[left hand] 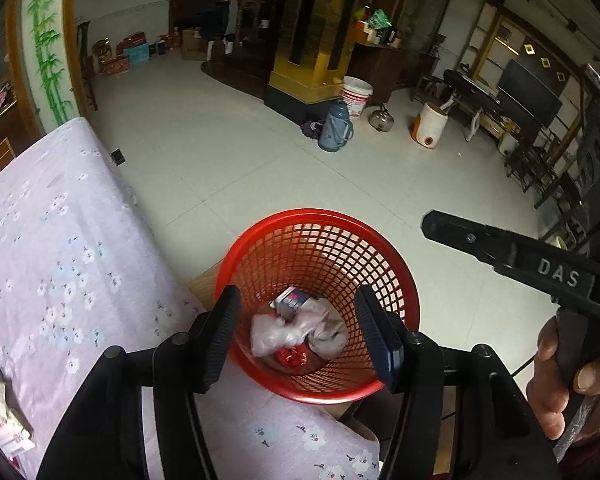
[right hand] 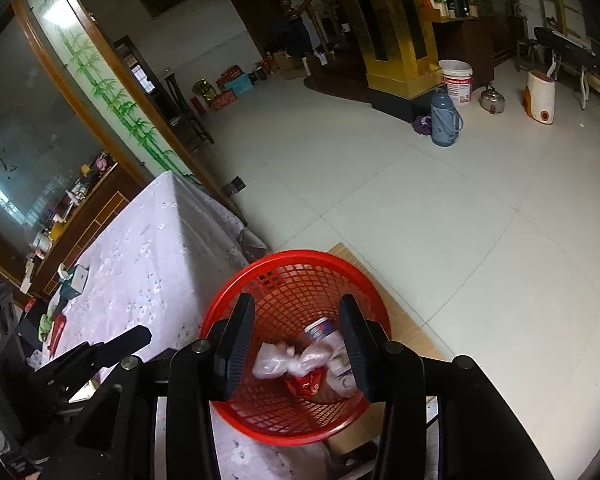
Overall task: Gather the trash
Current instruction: 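Open both tools over the red basket to drop the box and bag, then move both open tools back over the remaining trash on the table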
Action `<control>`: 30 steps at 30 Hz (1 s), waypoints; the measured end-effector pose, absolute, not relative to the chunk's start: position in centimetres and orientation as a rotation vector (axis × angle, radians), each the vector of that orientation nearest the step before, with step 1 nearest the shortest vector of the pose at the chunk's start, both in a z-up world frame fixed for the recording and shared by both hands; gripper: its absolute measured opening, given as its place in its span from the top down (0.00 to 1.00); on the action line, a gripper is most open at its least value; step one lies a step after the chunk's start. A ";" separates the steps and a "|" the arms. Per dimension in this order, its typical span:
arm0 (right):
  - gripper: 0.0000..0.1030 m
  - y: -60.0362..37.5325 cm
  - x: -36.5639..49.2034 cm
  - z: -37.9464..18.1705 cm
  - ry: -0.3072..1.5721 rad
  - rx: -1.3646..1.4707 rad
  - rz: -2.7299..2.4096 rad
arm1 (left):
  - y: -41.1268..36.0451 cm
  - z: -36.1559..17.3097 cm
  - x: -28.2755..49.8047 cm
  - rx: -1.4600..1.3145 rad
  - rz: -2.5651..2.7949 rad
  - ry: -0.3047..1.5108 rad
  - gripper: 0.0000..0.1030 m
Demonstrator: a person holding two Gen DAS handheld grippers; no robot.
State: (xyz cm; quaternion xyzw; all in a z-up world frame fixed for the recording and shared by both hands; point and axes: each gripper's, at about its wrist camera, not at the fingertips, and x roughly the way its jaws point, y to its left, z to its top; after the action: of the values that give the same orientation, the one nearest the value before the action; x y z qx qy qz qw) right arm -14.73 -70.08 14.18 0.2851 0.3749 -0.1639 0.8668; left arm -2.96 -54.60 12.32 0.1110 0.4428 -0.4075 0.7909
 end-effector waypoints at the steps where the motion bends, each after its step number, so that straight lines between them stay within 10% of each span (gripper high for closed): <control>1: 0.54 -69.8 -14.8 14.2 0.786 0.596 -0.339 | -54.1 12.4 -2.9 0.231 -0.868 0.957 0.44; 30: 0.48 -46.6 -10.1 13.0 0.961 0.422 0.002 | -23.3 14.1 -3.8 0.022 -0.484 0.888 0.43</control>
State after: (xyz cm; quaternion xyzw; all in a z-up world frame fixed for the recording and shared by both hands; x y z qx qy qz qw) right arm -10.07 -46.55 12.97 0.2013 0.4589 0.0008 0.8654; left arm -3.76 -23.30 14.07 0.0104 0.4252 -0.2317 0.8749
